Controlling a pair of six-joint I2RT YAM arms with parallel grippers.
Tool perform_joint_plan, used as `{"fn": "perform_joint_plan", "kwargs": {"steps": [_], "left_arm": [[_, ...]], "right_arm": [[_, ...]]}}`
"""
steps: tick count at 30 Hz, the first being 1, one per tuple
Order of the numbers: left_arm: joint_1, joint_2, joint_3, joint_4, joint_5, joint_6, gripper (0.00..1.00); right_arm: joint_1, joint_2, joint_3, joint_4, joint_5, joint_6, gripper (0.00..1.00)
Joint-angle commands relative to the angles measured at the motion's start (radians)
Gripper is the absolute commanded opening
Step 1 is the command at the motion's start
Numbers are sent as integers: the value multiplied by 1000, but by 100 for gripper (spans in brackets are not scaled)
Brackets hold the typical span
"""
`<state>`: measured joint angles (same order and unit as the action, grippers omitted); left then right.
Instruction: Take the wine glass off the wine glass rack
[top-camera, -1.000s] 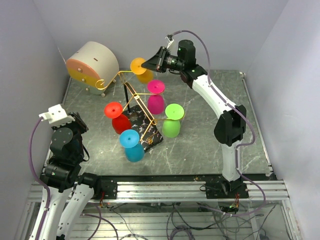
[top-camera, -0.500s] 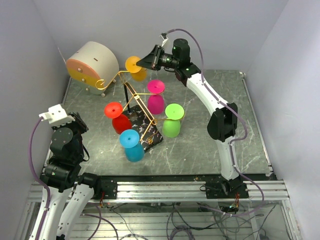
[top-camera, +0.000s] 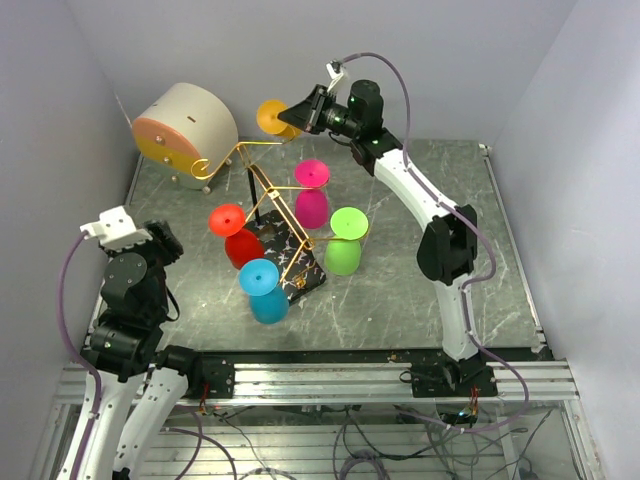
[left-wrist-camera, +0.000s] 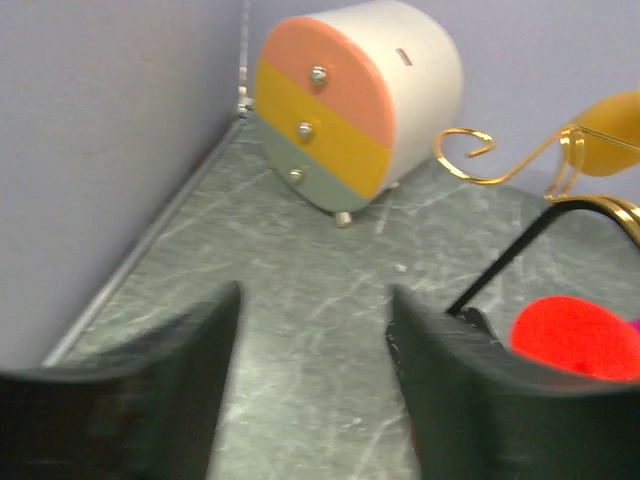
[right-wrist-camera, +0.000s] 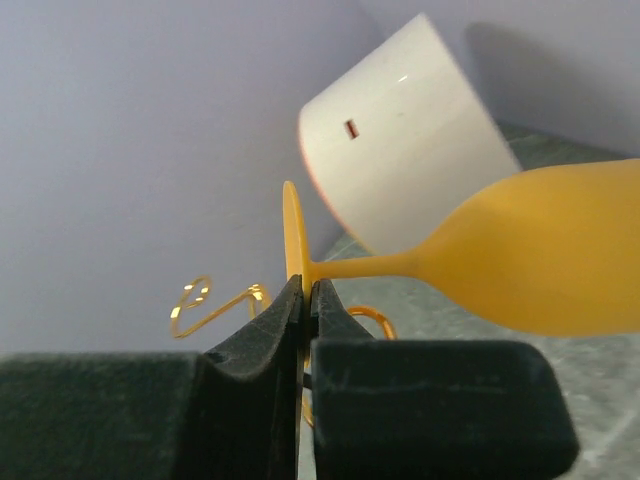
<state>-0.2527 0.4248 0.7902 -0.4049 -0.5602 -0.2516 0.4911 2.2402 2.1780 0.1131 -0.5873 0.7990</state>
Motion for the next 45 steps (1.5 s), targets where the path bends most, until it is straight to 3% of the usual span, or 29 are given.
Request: {"fn": "perform_joint_plan", "kwargs": {"steps": [1, 4, 7, 8, 11, 13, 15, 18, 21, 24, 28, 32, 37, 45], "left_arm": [[-5, 48, -1, 85, 139, -24, 82], [-5, 137, 51, 115, 266, -84, 84], [-4, 247, 145, 161, 413, -129, 76], [-5, 282, 182, 175, 465, -147, 69], [-5, 385, 295, 219, 624, -195, 32], [-5, 466, 372, 252, 753, -255, 21], [-5, 546, 457, 289, 877, -337, 27], [-5, 663, 519, 407, 1096, -517, 54], [-16, 770, 498, 650, 1293, -801, 58], [-59, 844, 457, 873, 1382, -1035, 61], [-130, 901, 507, 715, 1429, -991, 60], [-148, 886, 511, 518, 1416, -913, 61], [-148, 835, 423, 510, 1416, -977, 62], [-148, 823, 425, 382, 1393, -947, 63]], "right_arm": [[-8, -146, -34, 7, 145, -230, 0], [-9, -298, -149, -7, 250, -394, 0], [-8, -467, -291, -8, 349, -562, 0], [-8, -522, -334, -16, 375, -620, 0], [-4, -709, -515, -23, 420, -791, 0], [-2, -832, -626, -20, 437, -868, 0], [10, -964, -717, -34, 461, -934, 0], [45, -1093, -802, -118, 471, -994, 0], [108, -1189, -879, -194, 513, -1062, 0], [250, -1238, -935, -219, 682, -1151, 0], [380, -1220, -964, -249, 870, -1233, 0], [444, -1209, -1007, -164, 998, -1311, 0], [511, -1178, -1031, -81, 1090, -1416, 0], [615, -1127, -1095, 83, 1125, -1598, 0]]}}
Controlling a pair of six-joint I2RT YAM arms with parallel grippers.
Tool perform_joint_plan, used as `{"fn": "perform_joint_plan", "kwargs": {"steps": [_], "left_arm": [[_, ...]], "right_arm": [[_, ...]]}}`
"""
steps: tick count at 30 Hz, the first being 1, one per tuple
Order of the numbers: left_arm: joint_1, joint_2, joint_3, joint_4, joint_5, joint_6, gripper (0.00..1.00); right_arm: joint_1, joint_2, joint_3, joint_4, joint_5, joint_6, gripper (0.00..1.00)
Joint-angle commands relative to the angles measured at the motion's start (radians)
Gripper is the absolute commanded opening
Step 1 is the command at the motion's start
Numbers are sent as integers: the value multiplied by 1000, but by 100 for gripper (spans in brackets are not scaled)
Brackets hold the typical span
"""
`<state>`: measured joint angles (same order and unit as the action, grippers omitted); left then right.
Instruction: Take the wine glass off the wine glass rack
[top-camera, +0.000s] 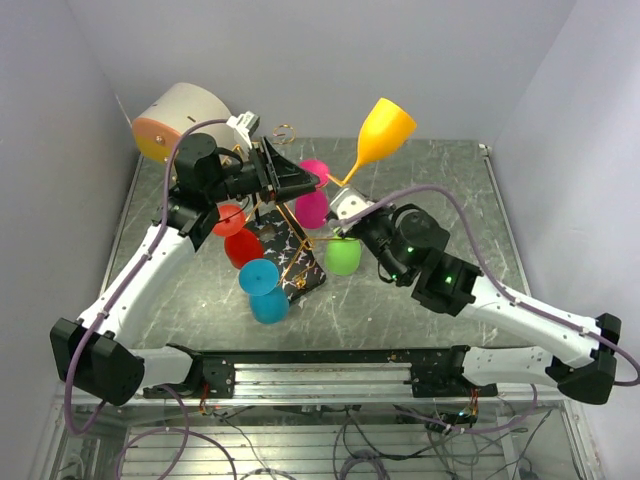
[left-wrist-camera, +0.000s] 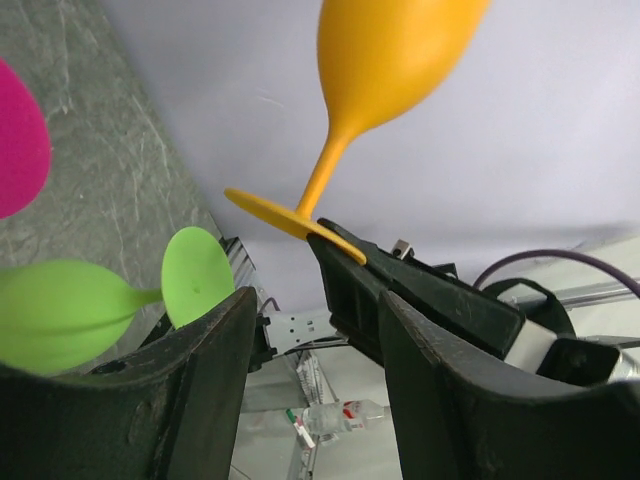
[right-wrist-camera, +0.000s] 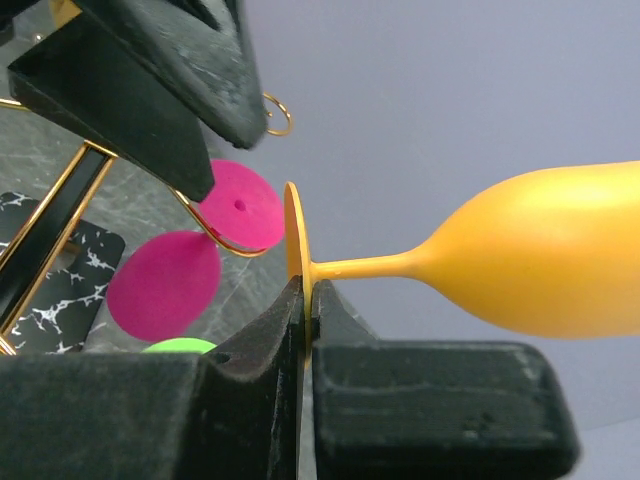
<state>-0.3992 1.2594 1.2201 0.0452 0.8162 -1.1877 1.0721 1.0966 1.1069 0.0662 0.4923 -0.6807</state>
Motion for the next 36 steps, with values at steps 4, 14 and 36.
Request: {"fn": "perform_joint_plan", "kwargs": {"steps": [4, 14, 36], "left_arm": [[-2, -15, -10, -80, 1, -20, 63], [-2, -23, -61, -34, -5, -84, 63], [-3, -50, -160, 211, 13, -259, 7]], "right_arm": [[74, 22, -62, 228, 56, -189, 0], [178, 54, -170, 416, 97, -366, 0], [255, 50, -260, 541, 199, -393, 23]]}}
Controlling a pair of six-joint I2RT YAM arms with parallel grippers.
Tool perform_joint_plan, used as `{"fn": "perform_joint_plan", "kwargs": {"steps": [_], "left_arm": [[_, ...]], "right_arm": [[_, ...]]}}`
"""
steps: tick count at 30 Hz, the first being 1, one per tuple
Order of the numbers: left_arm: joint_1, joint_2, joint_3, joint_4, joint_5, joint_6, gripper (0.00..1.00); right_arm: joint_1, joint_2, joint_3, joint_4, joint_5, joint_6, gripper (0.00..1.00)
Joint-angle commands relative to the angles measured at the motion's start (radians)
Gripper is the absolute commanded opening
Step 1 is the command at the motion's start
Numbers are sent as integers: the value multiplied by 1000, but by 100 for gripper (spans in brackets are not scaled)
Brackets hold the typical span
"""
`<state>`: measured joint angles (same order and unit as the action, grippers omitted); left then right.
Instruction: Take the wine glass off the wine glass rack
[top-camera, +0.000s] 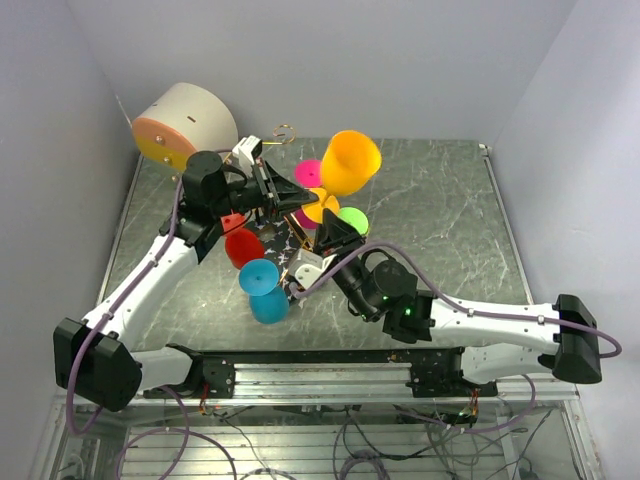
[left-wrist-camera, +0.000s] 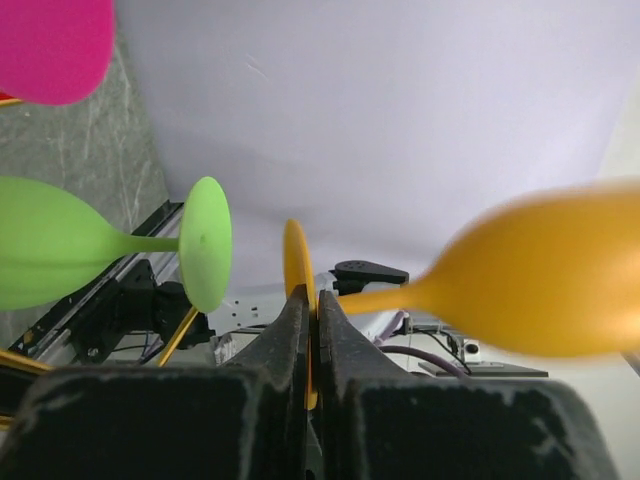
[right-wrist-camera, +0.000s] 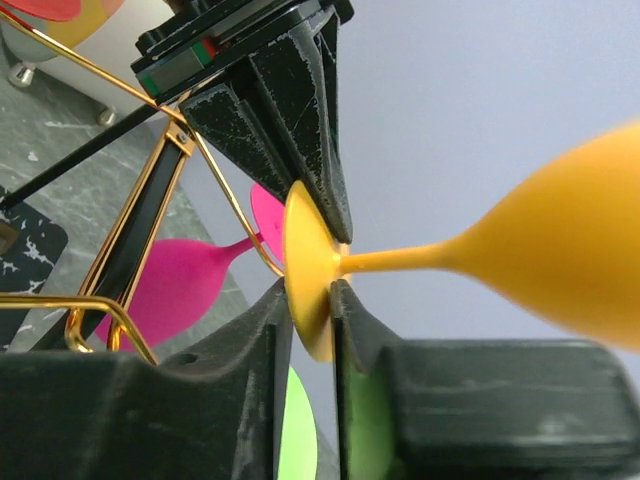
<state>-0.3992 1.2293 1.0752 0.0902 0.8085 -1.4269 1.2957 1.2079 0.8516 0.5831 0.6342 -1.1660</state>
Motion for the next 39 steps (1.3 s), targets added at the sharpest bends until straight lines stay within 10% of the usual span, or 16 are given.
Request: {"fn": "perform_joint_plan", "kwargs": {"steps": [1, 14, 19, 26, 34, 39], "left_arm": [[-2, -17, -26, 201, 17, -34, 7], [-2, 92, -58, 540, -69, -101, 7], [-1, 83, 4, 375, -117, 112, 7], [-1, -45, 121, -108, -324, 535, 7], [-1, -202, 96, -309, -504, 697, 7], [-1, -279, 86, -359, -560, 778, 7]], "right_arm": [[45, -78, 0, 1, 72, 114, 29], [120, -349, 120, -543, 263, 617, 39], [117, -319, 197, -692, 446, 762, 0], [90, -207, 472, -1168, 419, 1237, 0], [88, -126, 721, -1508, 162, 1538, 0], [88, -173, 719, -1447, 113, 1532, 30]]}}
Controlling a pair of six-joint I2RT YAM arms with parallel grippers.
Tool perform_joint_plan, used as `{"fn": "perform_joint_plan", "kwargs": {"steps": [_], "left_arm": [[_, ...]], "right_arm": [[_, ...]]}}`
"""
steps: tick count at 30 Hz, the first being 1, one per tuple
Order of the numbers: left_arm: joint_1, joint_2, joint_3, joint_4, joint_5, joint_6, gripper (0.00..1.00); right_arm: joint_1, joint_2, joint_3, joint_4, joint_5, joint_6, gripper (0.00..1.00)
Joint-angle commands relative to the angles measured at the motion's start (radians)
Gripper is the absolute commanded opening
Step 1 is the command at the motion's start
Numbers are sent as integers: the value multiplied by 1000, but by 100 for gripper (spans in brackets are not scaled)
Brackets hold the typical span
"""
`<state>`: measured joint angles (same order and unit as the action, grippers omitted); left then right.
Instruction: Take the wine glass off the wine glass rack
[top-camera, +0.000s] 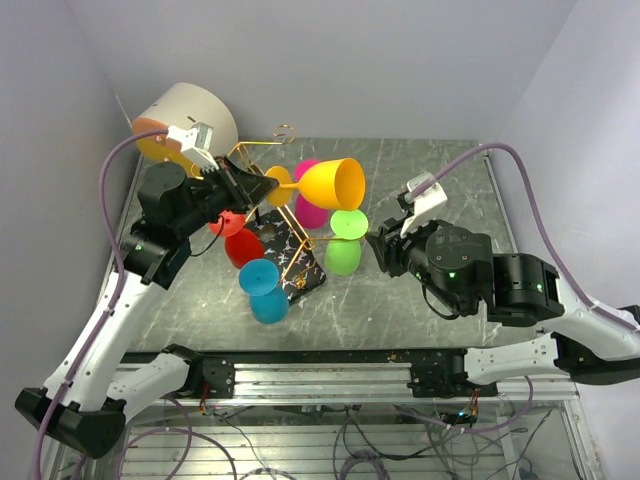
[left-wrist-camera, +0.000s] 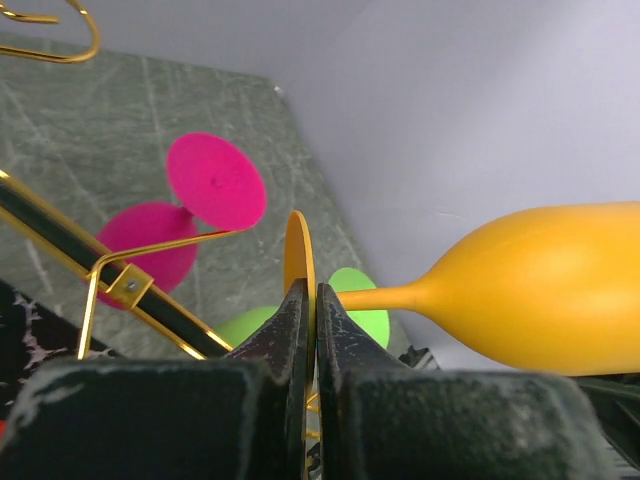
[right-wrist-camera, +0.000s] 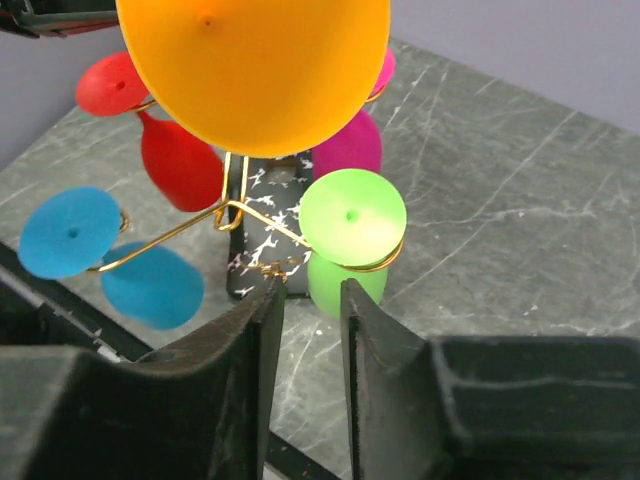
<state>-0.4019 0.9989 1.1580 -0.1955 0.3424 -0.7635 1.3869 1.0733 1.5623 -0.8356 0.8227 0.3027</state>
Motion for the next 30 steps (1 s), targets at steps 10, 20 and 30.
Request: {"fn": "perform_joint_plan", "kwargs": {"steps": [10, 20, 30], "left_arm": [[2, -151, -81, 36, -16, 144, 7], [2, -212, -127, 78, 15, 143, 7], [2, -249, -108, 69, 20, 154, 7]], "right_arm": [[-3, -84, -14, 119, -76, -19, 42], [-3, -43, 66, 162, -144, -59, 45], [-6, 51, 163, 137, -109, -106, 46]]}}
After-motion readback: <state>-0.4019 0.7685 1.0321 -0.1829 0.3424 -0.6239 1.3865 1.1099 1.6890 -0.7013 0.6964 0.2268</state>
